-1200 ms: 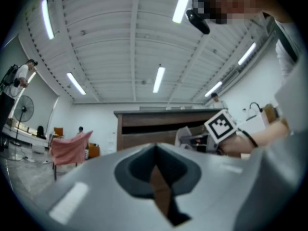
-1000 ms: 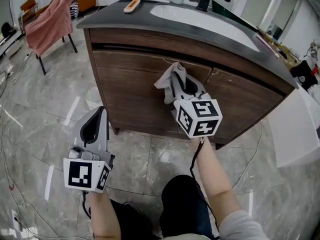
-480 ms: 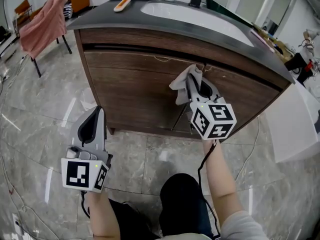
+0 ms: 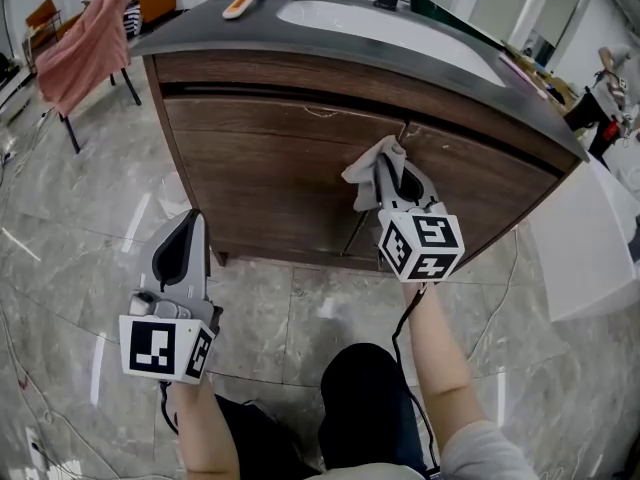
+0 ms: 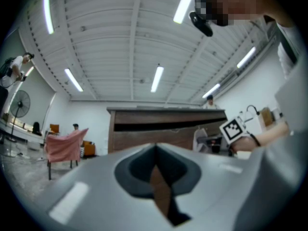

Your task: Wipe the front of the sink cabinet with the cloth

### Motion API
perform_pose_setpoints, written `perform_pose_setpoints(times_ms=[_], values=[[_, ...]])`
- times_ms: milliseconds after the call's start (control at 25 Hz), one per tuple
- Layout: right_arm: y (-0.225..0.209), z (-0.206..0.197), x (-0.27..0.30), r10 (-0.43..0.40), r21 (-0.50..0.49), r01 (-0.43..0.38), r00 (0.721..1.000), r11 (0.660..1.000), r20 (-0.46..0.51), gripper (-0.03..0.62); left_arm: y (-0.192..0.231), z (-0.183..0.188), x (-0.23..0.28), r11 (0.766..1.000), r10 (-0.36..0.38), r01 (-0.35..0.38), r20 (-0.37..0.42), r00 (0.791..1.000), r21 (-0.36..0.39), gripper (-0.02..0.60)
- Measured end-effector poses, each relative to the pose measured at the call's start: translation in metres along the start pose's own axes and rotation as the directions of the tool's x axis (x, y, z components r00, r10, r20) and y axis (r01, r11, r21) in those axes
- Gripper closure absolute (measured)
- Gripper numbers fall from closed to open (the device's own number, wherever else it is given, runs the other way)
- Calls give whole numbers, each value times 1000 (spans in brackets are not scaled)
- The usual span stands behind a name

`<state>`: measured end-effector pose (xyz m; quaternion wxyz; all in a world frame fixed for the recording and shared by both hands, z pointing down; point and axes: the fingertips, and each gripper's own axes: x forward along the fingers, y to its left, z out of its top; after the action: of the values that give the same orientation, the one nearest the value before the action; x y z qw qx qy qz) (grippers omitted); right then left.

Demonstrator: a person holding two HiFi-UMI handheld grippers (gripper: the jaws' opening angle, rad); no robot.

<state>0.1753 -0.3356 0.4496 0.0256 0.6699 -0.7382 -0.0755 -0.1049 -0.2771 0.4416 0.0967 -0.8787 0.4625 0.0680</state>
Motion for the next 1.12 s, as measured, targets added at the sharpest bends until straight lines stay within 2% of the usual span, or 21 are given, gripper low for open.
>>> perform_pose_setpoints(times_ms=[240,480,760,1120], values=[[6,-29,0,17,-15,-17,1000,1000,-18,588,2,0,-3,1000,3,-3,-4,1000,2,577],[15,-33,3,22,-3,-22,1000,1000,-6,588,8,0,-8,1000,13,-13,2,1000,-3,577],[63,-34,26,113,-64,-115,993,991,-35,588,20,0,-16,999,38,-38,10,999,-2,577],[128,-34,57,202,-54,-205,978,977,-42,588,36,-3,-25,999,53,-53,16,998,6,577]])
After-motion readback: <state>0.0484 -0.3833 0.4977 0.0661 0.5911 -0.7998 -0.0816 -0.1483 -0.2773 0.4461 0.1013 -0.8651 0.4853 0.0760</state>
